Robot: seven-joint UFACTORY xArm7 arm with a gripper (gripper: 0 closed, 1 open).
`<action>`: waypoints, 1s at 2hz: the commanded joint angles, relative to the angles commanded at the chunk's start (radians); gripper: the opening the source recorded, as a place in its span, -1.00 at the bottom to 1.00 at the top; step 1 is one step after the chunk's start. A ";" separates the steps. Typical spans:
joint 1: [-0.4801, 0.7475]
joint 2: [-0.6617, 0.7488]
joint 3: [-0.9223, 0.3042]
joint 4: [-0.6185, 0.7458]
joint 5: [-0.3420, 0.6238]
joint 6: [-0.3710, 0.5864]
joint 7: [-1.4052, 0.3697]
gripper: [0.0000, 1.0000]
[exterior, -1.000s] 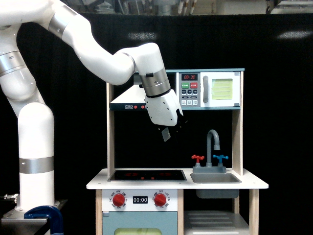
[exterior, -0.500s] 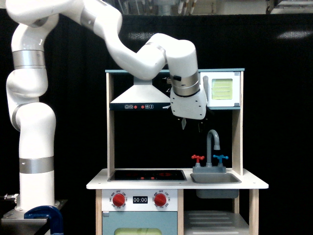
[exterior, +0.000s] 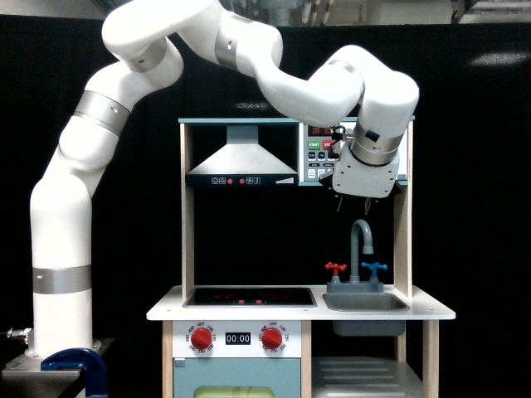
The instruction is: Open the oven door
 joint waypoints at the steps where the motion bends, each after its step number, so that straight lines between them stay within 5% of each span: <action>1: -0.049 -0.027 0.144 0.037 0.019 -0.029 0.069 1.00; 2: -0.156 0.067 0.289 0.201 0.018 0.125 0.047 1.00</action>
